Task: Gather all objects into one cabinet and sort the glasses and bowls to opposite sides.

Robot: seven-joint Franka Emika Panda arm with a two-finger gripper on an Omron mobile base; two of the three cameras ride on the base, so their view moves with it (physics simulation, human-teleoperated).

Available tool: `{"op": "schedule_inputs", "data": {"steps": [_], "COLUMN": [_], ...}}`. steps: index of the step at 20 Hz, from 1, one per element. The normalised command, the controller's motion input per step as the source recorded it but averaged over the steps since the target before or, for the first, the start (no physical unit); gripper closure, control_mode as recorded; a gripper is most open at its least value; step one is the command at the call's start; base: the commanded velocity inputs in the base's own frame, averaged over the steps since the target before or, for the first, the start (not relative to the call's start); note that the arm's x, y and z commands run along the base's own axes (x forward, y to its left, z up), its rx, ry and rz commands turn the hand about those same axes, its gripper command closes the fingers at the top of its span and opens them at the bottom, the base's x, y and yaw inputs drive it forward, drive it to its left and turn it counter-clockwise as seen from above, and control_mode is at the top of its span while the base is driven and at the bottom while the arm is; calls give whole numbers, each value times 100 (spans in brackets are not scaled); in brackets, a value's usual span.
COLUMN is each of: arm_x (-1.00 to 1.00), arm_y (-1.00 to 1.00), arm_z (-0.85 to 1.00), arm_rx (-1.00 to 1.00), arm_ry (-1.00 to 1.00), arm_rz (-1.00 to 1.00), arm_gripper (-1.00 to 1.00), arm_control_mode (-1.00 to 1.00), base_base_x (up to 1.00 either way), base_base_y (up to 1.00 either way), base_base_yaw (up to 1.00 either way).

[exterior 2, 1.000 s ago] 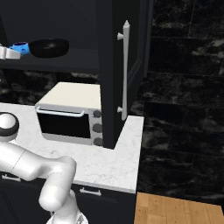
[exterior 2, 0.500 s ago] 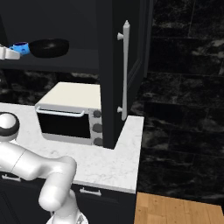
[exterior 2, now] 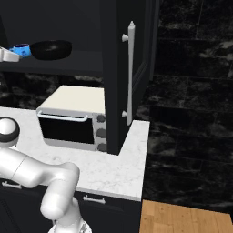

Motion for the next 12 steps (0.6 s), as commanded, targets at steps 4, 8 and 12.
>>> {"op": "schedule_inputs", "data": {"steps": [4, 8, 12], "arm_x": [-18, -23, -21], "arm_y": [-11, -9, -2], "arm_z": [0, 0, 0], "arm_rx": [0, 0, 0], "arm_ry": [0, 0, 0], "arm_rz": [-1, 0, 0], "arm_gripper": [100, 100, 100], "arm_control_mode": [-100, -100, -100], "base_base_x": [0, 0, 0], "base_base_y": [0, 0, 0], "base_base_yaw": [0, 0, 0]}}
